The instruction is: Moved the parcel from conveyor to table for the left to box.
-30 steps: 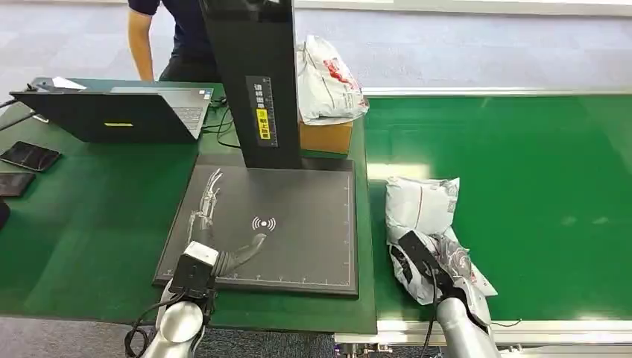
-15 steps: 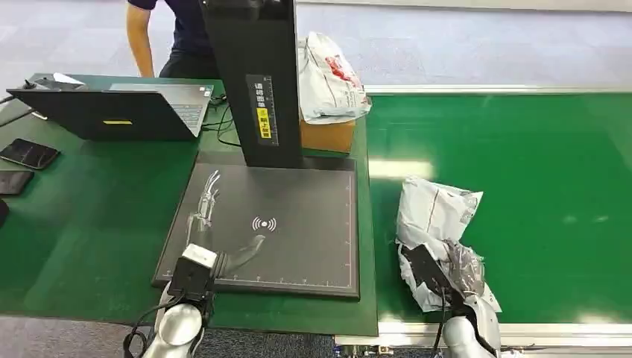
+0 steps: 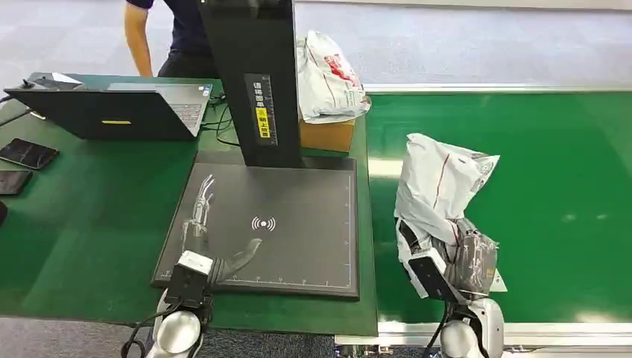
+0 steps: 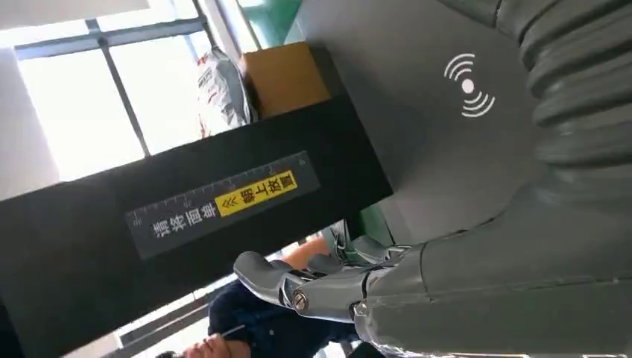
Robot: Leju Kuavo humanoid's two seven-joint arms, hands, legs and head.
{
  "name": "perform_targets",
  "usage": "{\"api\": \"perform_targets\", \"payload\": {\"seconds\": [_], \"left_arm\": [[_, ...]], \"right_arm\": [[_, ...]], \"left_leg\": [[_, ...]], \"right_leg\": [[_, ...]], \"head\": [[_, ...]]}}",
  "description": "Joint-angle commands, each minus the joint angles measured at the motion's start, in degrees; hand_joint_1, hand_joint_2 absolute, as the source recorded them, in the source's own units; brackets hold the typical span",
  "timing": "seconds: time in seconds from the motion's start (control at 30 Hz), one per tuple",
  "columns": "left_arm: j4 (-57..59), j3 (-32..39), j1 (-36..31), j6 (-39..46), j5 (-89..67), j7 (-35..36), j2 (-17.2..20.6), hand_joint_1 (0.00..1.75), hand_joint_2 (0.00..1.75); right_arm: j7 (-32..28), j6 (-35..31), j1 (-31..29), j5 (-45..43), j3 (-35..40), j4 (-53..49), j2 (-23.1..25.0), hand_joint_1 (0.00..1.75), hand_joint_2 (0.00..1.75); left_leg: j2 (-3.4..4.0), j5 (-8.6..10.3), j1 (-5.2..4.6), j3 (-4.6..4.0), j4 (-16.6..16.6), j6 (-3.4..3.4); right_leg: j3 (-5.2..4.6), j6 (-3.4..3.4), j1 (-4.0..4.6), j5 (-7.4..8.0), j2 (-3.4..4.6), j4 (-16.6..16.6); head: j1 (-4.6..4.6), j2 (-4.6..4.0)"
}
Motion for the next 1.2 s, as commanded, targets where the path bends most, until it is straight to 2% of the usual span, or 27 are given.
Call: {"api": "perform_targets", "payload": {"seconds": [0.03, 0.07, 0.2, 0.27, 0.33, 0.67, 0.83, 0.87, 0.97, 1.0, 1.1, 1.17, 1.2], "left_arm": [[-1.0, -0.2, 2.7, 2.5, 0.1, -0.7, 2.2, 0.0, 1.75], [-1.5, 0.6, 3.1, 3.7, -0.1, -1.0, 1.5, 0.0, 1.75], [-3.9, 1.5, 3.8, 3.4, -1.0, -0.4, 1.3, 0.0, 1.75], [-3.3, 1.5, 3.3, 3.6, -1.0, -0.4, 1.4, 0.0, 1.75], [-2.1, 1.0, 2.4, 3.7, -1.0, -0.4, 1.9, 0.0, 1.75], [-1.7, 0.8, 2.3, 3.9, -0.9, -0.5, 2.0, 0.0, 1.75], [-1.7, 0.8, 2.3, 3.9, -0.9, -0.5, 2.0, 0.0, 1.75], [-1.7, 0.8, 2.3, 3.9, -0.9, -0.5, 2.0, 0.0, 1.75], [-1.7, 0.8, 2.3, 3.9, -0.9, -0.5, 2.0, 0.0, 1.75], [-4.0, 1.0, 4.8, 5.6, -1.3, -0.3, 1.7, 0.0, 1.75], [-6.2, -0.3, 7.8, 7.0, -1.7, -0.1, 2.9, 0.0, 1.75], [-5.3, -1.1, 7.8, 8.1, -1.4, -0.3, 3.8, 0.0, 1.75], [-4.9, -1.9, 7.5, 8.6, -0.6, -1.1, 4.3, 0.0, 1.75]], "right_arm": [[-1.1, -3.0, -0.1, 0.0, 10.3, -5.4, -1.0, 1.33, 1.75], [-4.7, 0.6, -1.3, -0.8, 13.9, -5.0, -2.6, 1.29, 1.75], [-4.7, 3.9, -8.0, 0.0, 22.0, 2.9, -1.7, 1.27, 1.75], [-5.0, 5.5, -9.9, -0.7, 24.0, 5.4, -1.5, 1.33, 1.75], [-5.3, 7.7, -11.9, -1.2, 26.1, 8.3, -1.4, 1.29, 1.75], [-5.4, 8.0, -12.6, -1.2, 26.7, 9.4, -1.1, 1.29, 1.75], [-5.4, 8.0, -12.6, -1.2, 26.7, 9.4, -1.1, 1.29, 1.75], [-5.4, 8.0, -12.6, -1.2, 26.7, 9.4, -1.1, 1.29, 1.75], [-5.4, 8.0, -12.6, -1.2, 26.7, 9.4, -1.1, 1.29, 1.75], [-7.0, 13.3, -16.0, -1.0, 30.2, 13.1, -1.6, 1.29, 1.75], [-7.9, 12.8, -21.3, -1.8, 31.4, 22.5, 1.0, 1.29, 1.75], [-9.5, 12.9, -23.4, -3.4, 31.4, 27.1, 1.0, 1.31, 1.75], [-11.3, 13.9, -25.5, -6.2, 31.0, 32.7, 0.8, 1.27, 1.75]], "left_leg": [[0.25, -0.07, 0.02, 0.19, -0.1, -0.14], [0.22, -0.05, 0.01, 0.11, 0.0, -0.1], [0.58, -0.08, 0.04, 0.09, 0.0, -0.13], [0.61, -0.06, 0.07, 0.08, 0.0, -0.13], [0.4, -0.01, 0.06, 0.03, -0.1, -0.11], [0.15, 0.05, 0.04, 0.01, -0.1, -0.09], [0.19, 0.08, 0.09, 0.33, -0.3, -0.24], [0.1, 0.05, 0.03, -0.04, 0.0, -0.09], [0.14, 0.05, 0.06, 0.07, -0.1, -0.16], [0.08, 0.05, 0.03, -0.04, 0.0, -0.1], [0.52, -0.02, 0.01, 0.02, -0.1, -0.11], [0.52, -0.01, 0.03, 0.03, -0.1, -0.13], [0.61, -0.01, 0.04, 0.14, -0.1, -0.16]], "right_leg": [[0.11, -0.11, 0.02, -0.03, 0.2, 0.0], [0.02, -0.08, 0.01, 0.0, 0.19, 0.0], [-0.07, -0.11, 0.05, 0.08, 0.53, 0.0], [-0.07, -0.11, 0.08, 0.12, 0.57, 0.0], [-0.1, -0.09, 0.07, 0.09, 0.37, 0.0], [-0.03, -0.06, 0.03, 0.04, 0.12, 0.0], [0.28, -0.19, 0.09, 0.06, 0.1, -0.2], [-0.07, -0.07, 0.03, 0.02, 0.06, 0.0], [0.02, -0.12, 0.07, 0.03, 0.08, -0.1], [-0.08, -0.07, 0.03, 0.02, 0.05, 0.0], [-0.13, -0.07, 0.01, 0.09, 0.49, 0.0], [-0.11, -0.09, 0.03, 0.1, 0.52, 0.0], [-0.05, -0.12, 0.04, 0.12, 0.6, 0.0]], "head": [[0.0, 0.0], [0.0, 0.0], [0.0, 0.0], [0.0, 0.0], [0.0, 0.0], [0.0, 0.0], [0.0, 0.0], [0.0, 0.0], [0.0, 0.0], [0.0, 0.0], [0.0, 0.0], [-0.02, 0.0], [-0.02, 0.0]]}}
